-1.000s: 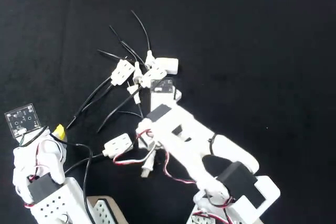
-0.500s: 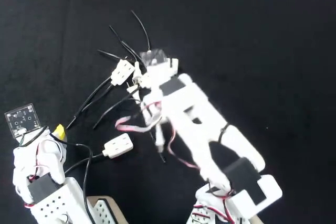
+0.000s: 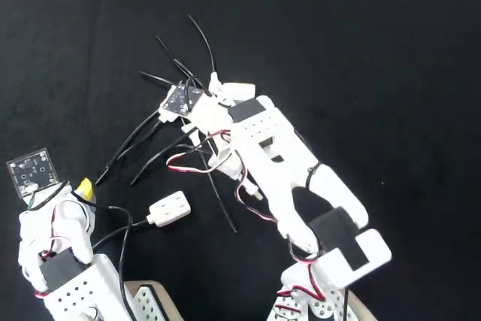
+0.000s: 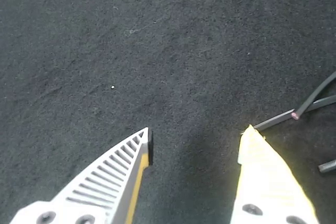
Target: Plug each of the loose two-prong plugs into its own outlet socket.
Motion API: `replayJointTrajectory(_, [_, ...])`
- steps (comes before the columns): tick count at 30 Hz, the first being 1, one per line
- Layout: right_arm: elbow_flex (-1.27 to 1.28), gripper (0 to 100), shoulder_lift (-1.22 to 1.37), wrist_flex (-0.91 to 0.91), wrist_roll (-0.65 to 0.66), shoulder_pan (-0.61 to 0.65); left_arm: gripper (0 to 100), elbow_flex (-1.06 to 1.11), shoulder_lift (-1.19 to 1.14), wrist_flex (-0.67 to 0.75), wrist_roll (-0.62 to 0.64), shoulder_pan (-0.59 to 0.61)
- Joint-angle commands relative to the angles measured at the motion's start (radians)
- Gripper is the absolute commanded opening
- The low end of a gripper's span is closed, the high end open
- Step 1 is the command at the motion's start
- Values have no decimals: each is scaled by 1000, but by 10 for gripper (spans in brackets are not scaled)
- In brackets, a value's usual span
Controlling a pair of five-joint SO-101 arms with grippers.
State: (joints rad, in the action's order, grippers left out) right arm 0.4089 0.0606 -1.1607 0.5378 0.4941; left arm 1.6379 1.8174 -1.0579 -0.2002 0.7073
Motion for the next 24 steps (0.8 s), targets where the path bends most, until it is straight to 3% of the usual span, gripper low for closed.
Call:
replayJointTrajectory(1, [-56,80,22,-3,8,-15,274,-10,5,17,-6,-10])
replayJointTrajectory(6, [-94,237,48,-9,55,-17,274,-10,5,17,-8,-5])
replayJointTrajectory(11, [-94,181,7,-123,186,-25,274,8,5,15,-75,-12])
replayJointTrajectory(15, [-94,143,-39,-195,292,-101,274,12,5,11,-84,-15])
replayJointTrajectory(20, [-93,202,-21,-195,417,-236,274,21,5,9,-97,-15])
replayJointTrajectory(24, [-94,215,53,-163,451,-255,274,47,5,9,-130,-85])
